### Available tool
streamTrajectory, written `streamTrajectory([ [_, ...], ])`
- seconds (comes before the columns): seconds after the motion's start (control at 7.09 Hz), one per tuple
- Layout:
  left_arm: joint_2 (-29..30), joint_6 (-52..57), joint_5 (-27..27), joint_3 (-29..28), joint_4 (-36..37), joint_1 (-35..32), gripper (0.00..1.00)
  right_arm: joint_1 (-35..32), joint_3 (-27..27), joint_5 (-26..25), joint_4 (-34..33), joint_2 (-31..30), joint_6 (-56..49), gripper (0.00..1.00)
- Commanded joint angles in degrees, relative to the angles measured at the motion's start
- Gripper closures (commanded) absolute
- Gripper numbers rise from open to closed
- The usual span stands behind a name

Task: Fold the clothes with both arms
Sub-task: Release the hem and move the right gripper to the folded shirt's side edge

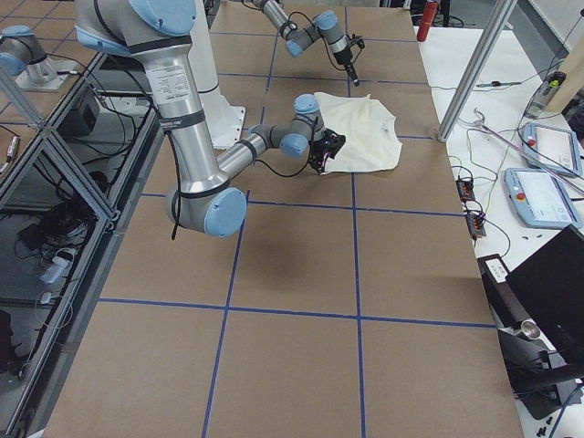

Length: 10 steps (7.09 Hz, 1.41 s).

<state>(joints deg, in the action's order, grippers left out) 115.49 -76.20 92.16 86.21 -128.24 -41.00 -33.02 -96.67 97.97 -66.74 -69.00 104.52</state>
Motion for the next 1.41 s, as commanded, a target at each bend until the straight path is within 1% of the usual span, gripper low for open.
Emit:
streamTrajectory([
  [0.0, -0.01, 0.00, -0.06, 0.27, 0.01, -0.04, 0.50, 0.67, 1.22, -0.67, 0.11, 0.19, 0.16, 0.30],
  [0.14, -0.01, 0.00, -0.06, 0.45, 0.10, -0.04, 0.50, 0.67, 1.22, -0.67, 0.11, 0.27, 0.24, 0.59],
  [0.28, -0.01, 0.00, -0.06, 0.45, 0.10, -0.04, 0.50, 0.59, 0.79, -0.67, 0.11, 0.19, -0.02, 1.00],
  [0.56, -0.09, -0.09, -0.06, 0.45, 0.01, -0.04, 0.50, 0.32, 0.35, -0.24, 0.11, -0.08, -0.46, 1.00],
  [0.71, -0.01, -0.09, -0.06, 0.54, 0.10, -0.04, 0.50, 0.15, -2.70, -0.06, -0.06, -0.60, -0.46, 1.00],
  [0.85, -0.01, -0.09, 0.03, 1.06, 0.10, -0.04, 0.50, 0.32, -10.65, 0.38, -0.50, -6.00, -0.46, 1.00],
  [0.99, -0.09, -0.09, 0.21, 1.76, 0.10, -0.04, 0.50, 1.02, -19.60, 4.21, -0.50, -12.23, -0.28, 1.00],
  [1.13, -0.01, -0.18, 0.38, 1.94, 0.19, -0.04, 0.50, 3.37, -26.48, 8.08, -0.41, -16.65, -0.02, 1.00],
  [1.27, -0.01, -0.26, 0.47, 3.16, 0.36, -0.04, 0.50, 7.31, -31.42, 10.73, -0.41, -19.91, 0.68, 1.00],
])
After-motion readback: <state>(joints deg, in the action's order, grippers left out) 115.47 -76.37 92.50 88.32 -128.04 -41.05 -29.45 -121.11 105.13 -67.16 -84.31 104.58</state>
